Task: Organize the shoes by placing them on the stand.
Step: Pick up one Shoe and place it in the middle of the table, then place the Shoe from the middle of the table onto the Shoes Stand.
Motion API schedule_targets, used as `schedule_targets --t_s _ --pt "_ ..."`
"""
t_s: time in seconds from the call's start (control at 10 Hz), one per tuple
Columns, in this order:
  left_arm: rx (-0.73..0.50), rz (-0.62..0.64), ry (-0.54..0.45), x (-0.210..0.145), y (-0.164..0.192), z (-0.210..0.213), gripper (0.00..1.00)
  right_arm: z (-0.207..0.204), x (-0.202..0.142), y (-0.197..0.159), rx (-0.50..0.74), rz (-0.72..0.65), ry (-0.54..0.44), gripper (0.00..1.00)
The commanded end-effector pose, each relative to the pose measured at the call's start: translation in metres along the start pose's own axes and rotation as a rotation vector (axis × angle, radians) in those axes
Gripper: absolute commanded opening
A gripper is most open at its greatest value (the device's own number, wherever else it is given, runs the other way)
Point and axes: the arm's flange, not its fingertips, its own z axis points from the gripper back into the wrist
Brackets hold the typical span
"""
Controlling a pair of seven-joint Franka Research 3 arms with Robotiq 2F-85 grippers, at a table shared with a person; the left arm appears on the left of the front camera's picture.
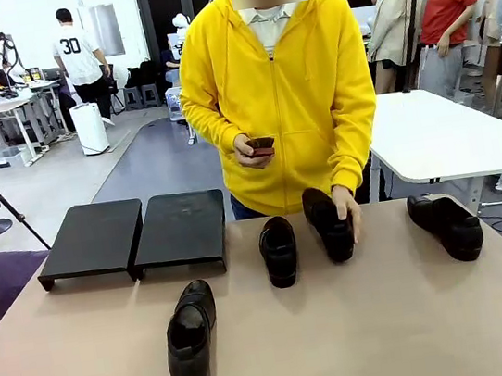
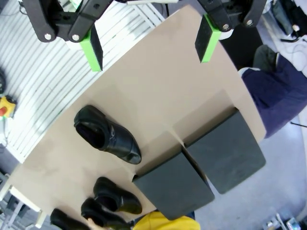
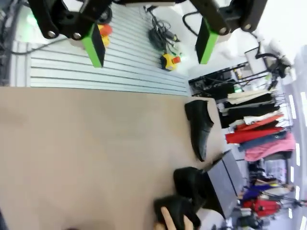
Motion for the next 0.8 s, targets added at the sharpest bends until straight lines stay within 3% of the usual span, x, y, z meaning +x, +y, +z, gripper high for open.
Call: schedule_targets --t_s 0.0,0.7 --pt "-0.011 0.002 0.000 -0.0007 -0.0014 0.0011 1.00 0.0075 -0.0136 0.0154 -0.091 0.028 0.037 1.00" --pt "-0.011 0.002 0.000 -0.0007 -0.0014 0.0011 1.00 0.0075 -0.0136 0.0154 -0.091 0.028 0.037 1.00"
